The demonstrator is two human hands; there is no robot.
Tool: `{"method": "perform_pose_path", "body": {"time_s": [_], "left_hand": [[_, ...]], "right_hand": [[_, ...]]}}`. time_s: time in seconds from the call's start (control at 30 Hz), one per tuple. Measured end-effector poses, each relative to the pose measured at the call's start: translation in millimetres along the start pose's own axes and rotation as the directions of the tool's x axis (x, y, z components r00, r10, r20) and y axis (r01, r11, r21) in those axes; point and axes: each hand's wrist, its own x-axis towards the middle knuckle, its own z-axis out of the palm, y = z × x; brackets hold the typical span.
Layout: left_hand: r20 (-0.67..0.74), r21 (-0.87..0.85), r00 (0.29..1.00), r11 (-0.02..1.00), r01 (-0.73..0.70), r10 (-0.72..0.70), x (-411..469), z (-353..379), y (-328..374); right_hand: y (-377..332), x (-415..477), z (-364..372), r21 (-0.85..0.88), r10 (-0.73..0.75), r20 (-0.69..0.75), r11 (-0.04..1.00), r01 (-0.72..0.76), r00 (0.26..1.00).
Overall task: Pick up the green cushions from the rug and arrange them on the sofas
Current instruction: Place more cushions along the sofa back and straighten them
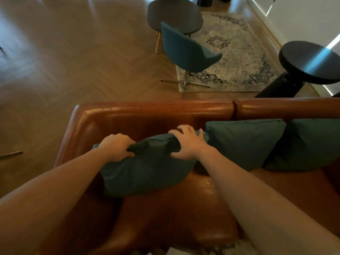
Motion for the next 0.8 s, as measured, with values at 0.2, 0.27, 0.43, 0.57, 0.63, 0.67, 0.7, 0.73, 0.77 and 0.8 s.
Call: {"method": "perform_pose_path", "body": {"time_s": [0.2,0.27,0.43,0.57,0.63,0.67,0.7,0.73,0.77,0.8], "left_hand": [[0.034,-0.100,0.996,0.992,0.083,-0.080,35,11,-15],[0.054,-0.131,0.995,0.987,0.092,-0.086,45,14,-22],[0.115,-0.169,0.991,0.982,0.084,-0.065,91,11,-45],[0.165,-0.141,0.985,0.987,0.082,-0.058,125,11,-62],[0.133,-0.062,0.988,0.994,0.093,-0.084,134,14,-64],[0.088,-0.014,0.991,0.994,0.104,-0.103,139,19,-67],[0.025,0.029,0.992,0.992,0.119,-0.120,142,25,-67],[-0.039,0.056,0.989,0.988,0.142,-0.140,145,30,-68],[-0.096,0.064,0.982,0.983,0.171,-0.164,147,35,-68],[-0.132,0.061,0.974,0.980,0.190,-0.181,150,39,-68]], "right_hand": [[46,37,7,-0.163,0.032,0.082,0.987,-0.018,0.996],[53,46,10,-0.153,0.013,0.037,0.988,-0.008,0.999],[64,81,22,-0.048,-0.011,-0.007,0.999,0.011,1.000],[69,114,27,-0.043,-0.002,-0.037,0.999,0.000,0.999],[71,125,31,-0.051,0.007,-0.065,0.999,-0.010,0.998],[70,133,35,-0.056,0.019,-0.080,0.998,-0.023,0.997],[69,137,38,-0.062,0.038,-0.095,0.997,-0.044,0.995],[68,143,43,-0.066,0.065,-0.101,0.995,-0.072,0.993],[67,146,48,-0.073,0.094,-0.103,0.992,-0.102,0.990],[66,149,53,-0.075,0.127,-0.093,0.988,-0.134,0.988]]}}
